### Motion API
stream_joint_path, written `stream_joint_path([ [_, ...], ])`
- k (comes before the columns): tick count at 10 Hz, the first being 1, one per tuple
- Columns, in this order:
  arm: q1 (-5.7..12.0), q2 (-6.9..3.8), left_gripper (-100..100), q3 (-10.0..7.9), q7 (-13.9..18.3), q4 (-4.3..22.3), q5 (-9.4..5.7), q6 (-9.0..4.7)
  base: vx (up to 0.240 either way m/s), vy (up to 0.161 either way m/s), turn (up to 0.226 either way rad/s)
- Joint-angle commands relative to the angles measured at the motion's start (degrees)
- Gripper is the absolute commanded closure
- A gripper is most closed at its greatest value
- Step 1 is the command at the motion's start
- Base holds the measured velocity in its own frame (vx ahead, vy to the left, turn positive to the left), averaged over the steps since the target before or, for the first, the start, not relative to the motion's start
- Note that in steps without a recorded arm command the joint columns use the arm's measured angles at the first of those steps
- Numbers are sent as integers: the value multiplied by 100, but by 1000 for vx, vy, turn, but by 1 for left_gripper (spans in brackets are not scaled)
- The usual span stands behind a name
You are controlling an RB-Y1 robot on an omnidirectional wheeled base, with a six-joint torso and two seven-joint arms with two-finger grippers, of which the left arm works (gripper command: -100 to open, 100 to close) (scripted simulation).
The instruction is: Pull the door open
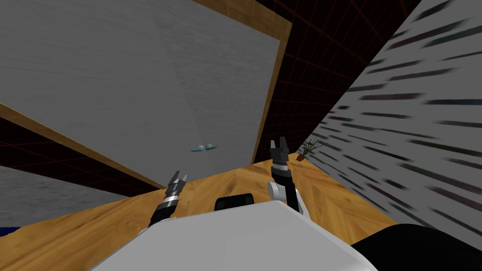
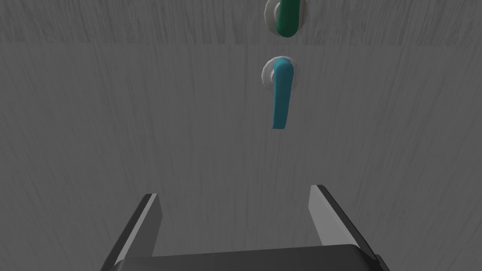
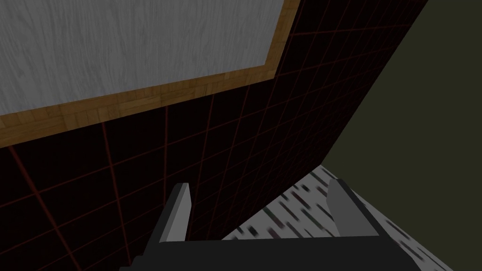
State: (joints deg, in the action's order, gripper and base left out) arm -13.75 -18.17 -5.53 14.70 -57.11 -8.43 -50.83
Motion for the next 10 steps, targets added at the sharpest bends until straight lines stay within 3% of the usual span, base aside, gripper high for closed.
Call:
stream_joint_path([
  [1,30,-45,-100,-14,43,216,-10,-73,93,10,-84],
  [4,92,-124,-100,-41,111,568,-29,-172,98,16,-71],
  [10,266,-343,-100,-115,301,1541,-81,-443,154,35,-93],
])
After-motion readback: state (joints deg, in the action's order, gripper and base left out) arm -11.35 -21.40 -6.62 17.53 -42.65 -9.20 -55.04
